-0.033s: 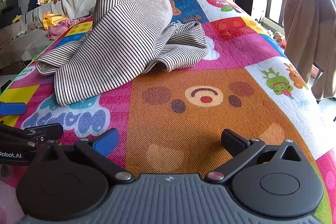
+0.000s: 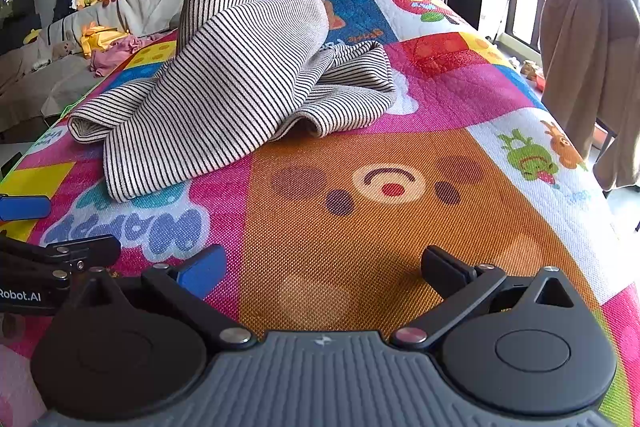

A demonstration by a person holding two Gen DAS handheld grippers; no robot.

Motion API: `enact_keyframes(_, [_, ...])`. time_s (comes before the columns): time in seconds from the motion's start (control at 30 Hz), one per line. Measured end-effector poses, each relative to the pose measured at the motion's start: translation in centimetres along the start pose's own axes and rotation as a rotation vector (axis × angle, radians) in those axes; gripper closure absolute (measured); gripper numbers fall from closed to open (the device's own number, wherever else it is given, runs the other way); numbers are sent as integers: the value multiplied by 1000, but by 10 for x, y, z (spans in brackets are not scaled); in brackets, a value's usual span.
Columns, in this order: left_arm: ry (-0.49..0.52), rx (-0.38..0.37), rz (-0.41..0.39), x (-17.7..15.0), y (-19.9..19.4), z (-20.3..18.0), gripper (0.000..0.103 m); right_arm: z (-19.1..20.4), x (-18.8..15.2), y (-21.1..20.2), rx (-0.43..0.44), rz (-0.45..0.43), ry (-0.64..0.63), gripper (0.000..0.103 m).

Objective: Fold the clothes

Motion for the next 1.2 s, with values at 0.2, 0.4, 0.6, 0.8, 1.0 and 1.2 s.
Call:
enact_keyframes(0.2, [-12, -9, 0, 0, -1, 0, 0, 0, 0, 0, -2, -1, -2, 0])
enact_keyframes(0.4, [-10, -7, 2, 1, 2, 2, 0, 0, -1, 0, -3, -2, -3, 0])
enact_keyframes(0.6, [-9, -7, -2, 0, 0, 0, 0, 0, -1, -1, -4, -1, -3, 0])
enact_keyframes(0.8, [-9, -7, -3, 0, 0, 0, 0, -1, 0, 0, -3, -1, -2, 0])
enact_keyframes(1.0, [-9, -7, -3, 0, 0, 1, 0, 0, -1, -1, -4, -3, -3, 0])
enact_keyframes(1.2, [-9, -6, -3, 0, 0, 1, 0, 1, -1, -1, -5, -3, -3, 0])
Point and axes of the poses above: each gripper's, at about its wrist camera, not at the fingertips, and y roughly the way its jaws point, z to its left, x to its top, the point moved 4 cm from there along y, roughly the way its jaws point, and after that the axes turned 1 degree about -x, right-handed, at the moved point
